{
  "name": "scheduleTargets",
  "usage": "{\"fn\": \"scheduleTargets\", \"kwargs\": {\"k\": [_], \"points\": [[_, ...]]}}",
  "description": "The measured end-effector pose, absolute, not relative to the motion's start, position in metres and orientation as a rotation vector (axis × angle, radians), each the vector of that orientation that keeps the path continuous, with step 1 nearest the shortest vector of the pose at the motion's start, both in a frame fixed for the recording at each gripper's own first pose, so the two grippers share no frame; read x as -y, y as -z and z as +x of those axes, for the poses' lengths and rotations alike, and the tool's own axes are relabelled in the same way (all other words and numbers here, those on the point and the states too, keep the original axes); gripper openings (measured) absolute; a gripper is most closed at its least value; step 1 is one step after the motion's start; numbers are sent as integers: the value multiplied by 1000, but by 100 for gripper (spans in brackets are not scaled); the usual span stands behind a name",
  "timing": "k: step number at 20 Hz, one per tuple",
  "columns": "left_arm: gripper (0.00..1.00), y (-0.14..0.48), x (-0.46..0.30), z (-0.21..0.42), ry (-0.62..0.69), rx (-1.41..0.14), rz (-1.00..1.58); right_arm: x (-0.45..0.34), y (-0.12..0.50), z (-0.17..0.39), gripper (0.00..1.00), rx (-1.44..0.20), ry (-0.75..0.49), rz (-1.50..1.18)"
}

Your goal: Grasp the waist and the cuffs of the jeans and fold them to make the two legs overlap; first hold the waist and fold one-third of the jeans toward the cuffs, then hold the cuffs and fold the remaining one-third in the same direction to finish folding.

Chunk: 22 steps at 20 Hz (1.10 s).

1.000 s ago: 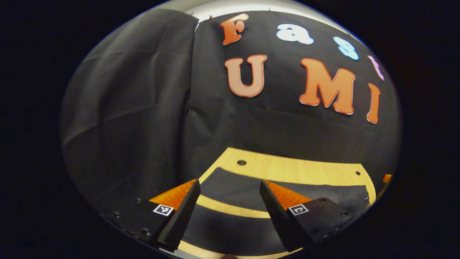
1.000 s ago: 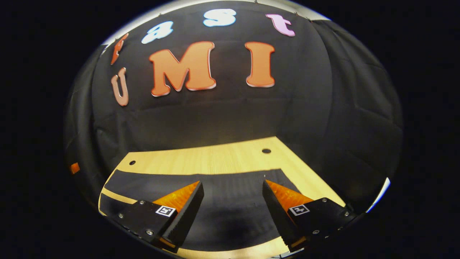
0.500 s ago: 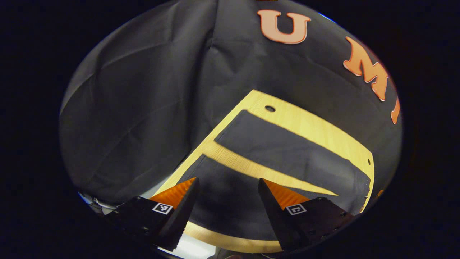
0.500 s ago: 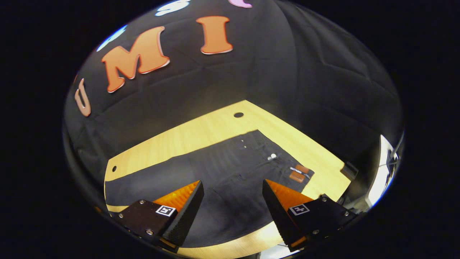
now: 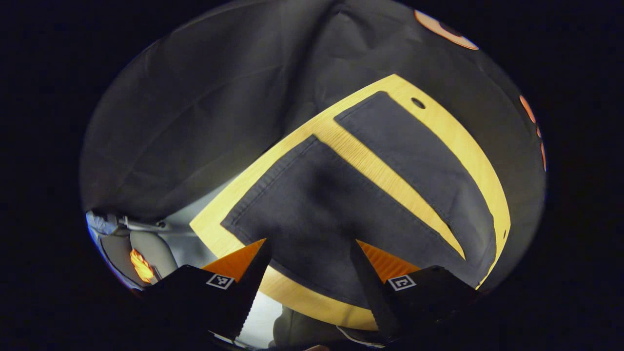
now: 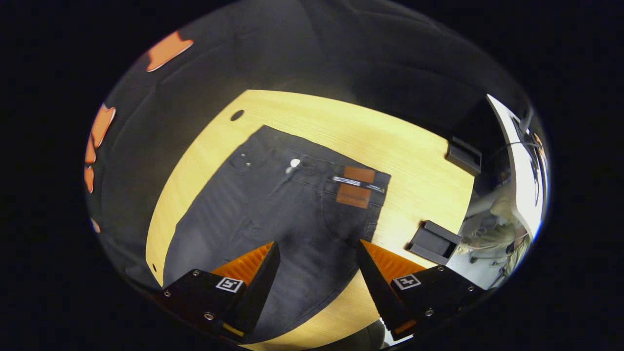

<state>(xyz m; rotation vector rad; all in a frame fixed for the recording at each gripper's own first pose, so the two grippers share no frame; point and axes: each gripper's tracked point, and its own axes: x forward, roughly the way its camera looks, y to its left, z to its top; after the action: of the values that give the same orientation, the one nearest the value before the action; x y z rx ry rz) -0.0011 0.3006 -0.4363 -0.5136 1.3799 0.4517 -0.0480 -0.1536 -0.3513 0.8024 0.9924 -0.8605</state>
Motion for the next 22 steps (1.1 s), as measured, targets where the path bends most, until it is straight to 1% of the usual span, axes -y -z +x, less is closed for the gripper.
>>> {"fn": "scheduleTargets", "kwargs": {"k": [3, 6, 9, 14, 15, 17, 20, 21, 22], "points": [[98, 446, -296, -19, -514, -1448, -608, 167, 367, -59, 95, -1045, 893, 830], [98, 454, -292, -34, -587, -1522, -698, 172, 380, -58, 95, -1068, 904, 886], [98, 466, -293, -48, -655, -1558, -760, 169, 389, -49, 95, -1089, 897, 945], [98, 479, -310, -51, -762, -1582, -817, 171, 400, -49, 96, -1157, 922, 911], [98, 484, -309, -51, -777, -1588, -836, 171, 400, -49, 93, -1171, 928, 905], [98, 485, -312, -50, -811, -1592, -838, 171, 401, -48, 93, -1198, 930, 913], [98, 489, -314, -42, -816, -1592, -806, 173, 403, -51, 91, -1209, 949, 918], [97, 490, -312, -38, -815, -1593, -803, 173, 402, -53, 78, -1220, 950, 904], [96, 492, -312, -34, -814, -1590, -794, 174, 404, -56, 84, -1235, 954, 883]]}}
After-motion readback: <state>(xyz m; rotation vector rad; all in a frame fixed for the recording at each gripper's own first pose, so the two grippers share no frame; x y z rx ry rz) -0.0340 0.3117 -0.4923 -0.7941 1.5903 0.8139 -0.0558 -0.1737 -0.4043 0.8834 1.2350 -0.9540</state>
